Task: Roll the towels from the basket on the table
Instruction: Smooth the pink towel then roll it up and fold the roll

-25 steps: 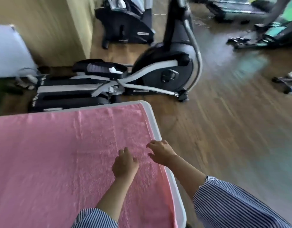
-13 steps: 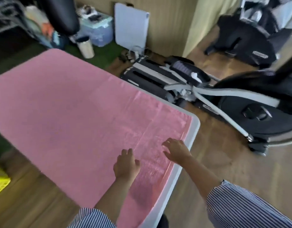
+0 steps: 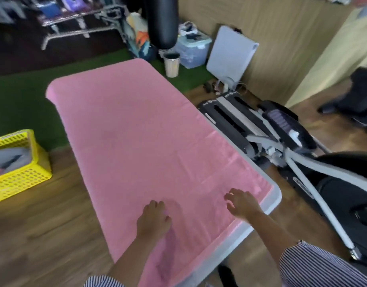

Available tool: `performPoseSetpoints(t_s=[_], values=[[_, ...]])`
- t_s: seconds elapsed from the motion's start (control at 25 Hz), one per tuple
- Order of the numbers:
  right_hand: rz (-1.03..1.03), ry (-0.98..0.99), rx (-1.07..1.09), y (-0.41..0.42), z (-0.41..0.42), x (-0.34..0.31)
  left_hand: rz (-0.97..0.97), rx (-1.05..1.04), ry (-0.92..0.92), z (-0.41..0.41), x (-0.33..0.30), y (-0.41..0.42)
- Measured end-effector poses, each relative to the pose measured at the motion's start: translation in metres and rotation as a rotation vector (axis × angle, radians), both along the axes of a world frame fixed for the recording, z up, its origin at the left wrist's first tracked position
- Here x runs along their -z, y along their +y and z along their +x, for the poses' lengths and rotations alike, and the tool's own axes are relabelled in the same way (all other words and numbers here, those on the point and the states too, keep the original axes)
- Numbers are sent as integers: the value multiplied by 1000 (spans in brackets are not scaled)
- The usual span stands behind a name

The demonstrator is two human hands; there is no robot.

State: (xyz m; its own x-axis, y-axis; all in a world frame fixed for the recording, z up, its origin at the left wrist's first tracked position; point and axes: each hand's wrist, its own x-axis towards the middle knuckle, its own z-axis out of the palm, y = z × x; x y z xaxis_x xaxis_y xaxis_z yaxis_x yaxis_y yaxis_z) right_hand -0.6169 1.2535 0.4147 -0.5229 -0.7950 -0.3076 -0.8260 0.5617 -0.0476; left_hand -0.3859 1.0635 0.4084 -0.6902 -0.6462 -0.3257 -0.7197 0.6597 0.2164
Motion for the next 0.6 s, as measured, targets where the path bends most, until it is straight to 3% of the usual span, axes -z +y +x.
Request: performPoseSetpoints(t_s=[0.28, 0.6], values=[[-211, -75, -328, 24, -95, 18, -110, -258, 176, 11, 15, 47], [-275, -139, -555, 81, -187, 16, -199, -442, 97, 50, 20, 138]])
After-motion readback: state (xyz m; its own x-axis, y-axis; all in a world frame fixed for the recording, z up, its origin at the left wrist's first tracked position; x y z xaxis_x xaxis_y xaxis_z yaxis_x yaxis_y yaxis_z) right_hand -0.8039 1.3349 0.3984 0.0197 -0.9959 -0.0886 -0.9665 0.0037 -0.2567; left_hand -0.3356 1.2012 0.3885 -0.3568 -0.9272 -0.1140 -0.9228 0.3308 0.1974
